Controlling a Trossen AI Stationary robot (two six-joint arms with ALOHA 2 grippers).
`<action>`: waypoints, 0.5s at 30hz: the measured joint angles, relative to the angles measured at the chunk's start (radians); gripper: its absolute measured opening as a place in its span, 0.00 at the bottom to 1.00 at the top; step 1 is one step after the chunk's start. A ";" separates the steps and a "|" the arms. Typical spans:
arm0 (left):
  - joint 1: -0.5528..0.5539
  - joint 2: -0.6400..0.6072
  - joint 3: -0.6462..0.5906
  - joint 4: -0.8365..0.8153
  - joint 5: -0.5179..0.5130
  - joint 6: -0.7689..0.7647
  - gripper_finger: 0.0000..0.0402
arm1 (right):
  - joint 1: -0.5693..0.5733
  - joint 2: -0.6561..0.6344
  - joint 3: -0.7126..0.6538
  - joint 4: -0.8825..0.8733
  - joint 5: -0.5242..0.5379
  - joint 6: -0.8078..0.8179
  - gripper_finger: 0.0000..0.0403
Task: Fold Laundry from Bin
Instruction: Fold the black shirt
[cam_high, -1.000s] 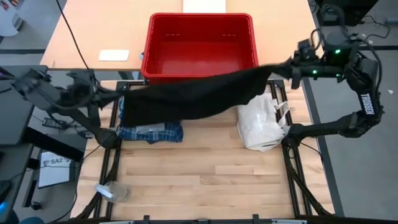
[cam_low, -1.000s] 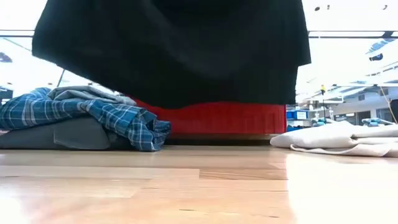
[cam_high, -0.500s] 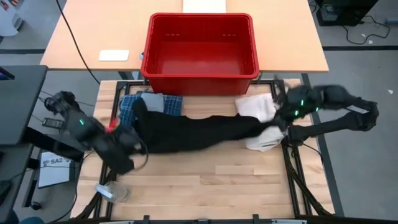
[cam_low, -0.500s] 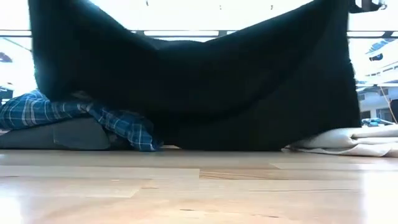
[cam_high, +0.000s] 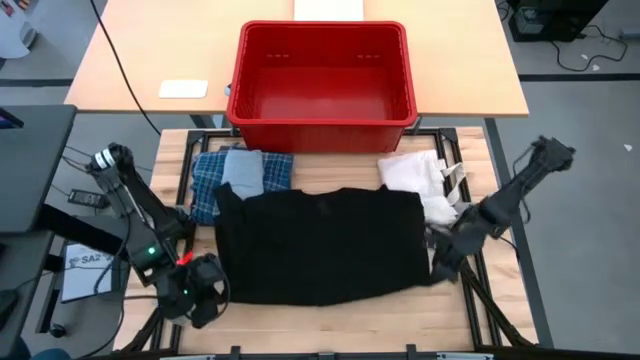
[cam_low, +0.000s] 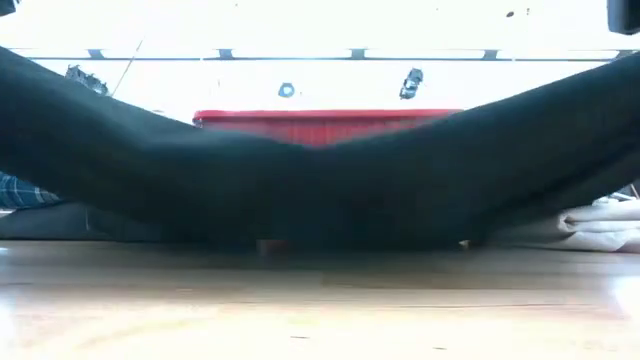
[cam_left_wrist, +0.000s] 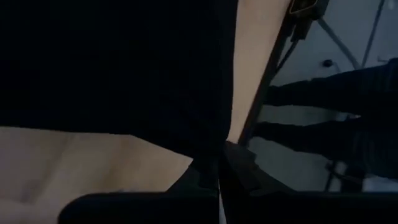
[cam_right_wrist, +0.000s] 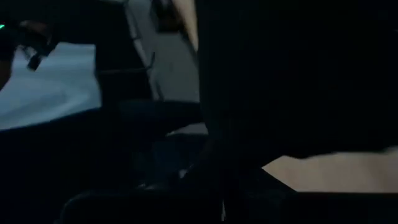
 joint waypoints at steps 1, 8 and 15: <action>-0.007 0.012 -0.005 0.028 -0.001 -0.012 0.00 | 0.047 0.024 -0.025 0.067 0.020 0.035 0.00; -0.045 0.136 -0.011 0.228 0.067 -0.042 0.00 | 0.311 0.204 -0.059 0.306 0.179 0.208 0.00; -0.082 0.253 -0.009 0.434 0.083 -0.111 0.00 | 0.512 0.371 -0.059 0.497 0.308 0.350 0.00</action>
